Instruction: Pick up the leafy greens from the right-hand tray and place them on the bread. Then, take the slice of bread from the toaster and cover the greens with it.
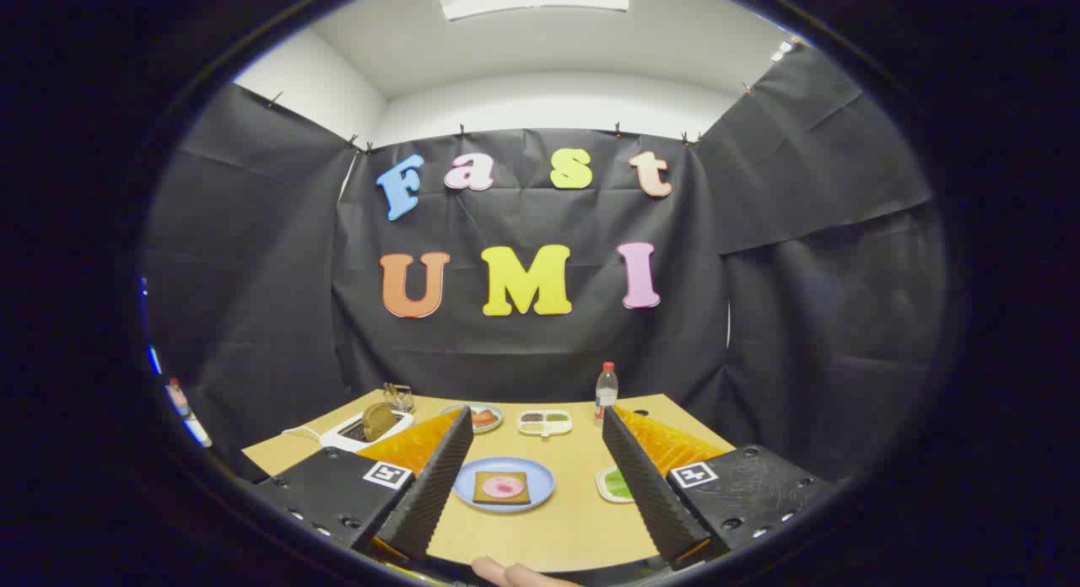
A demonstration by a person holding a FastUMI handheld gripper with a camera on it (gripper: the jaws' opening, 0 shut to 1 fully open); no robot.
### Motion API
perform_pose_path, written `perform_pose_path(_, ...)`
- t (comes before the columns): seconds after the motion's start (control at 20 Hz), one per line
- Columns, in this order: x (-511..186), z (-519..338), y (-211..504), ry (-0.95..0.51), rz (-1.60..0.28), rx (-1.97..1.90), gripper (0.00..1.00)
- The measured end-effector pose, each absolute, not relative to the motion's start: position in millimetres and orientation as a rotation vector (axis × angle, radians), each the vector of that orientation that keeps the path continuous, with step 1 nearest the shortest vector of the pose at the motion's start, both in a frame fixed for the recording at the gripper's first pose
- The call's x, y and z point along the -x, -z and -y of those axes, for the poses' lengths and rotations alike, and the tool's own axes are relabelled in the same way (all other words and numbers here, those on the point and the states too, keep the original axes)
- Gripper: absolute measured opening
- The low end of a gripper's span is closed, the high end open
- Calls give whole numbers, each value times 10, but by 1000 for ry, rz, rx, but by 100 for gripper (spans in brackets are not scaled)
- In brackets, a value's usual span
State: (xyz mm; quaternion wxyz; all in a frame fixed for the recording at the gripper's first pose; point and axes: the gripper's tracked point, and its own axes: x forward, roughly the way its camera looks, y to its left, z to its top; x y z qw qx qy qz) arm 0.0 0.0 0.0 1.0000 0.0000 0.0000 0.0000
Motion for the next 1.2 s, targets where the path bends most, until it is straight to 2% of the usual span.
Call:
perform_pose_path(0.6,-69,-182,119,-13,-5,36,95)
perform_pose_path(1.2,-686,487,438,76,-48,14,95)
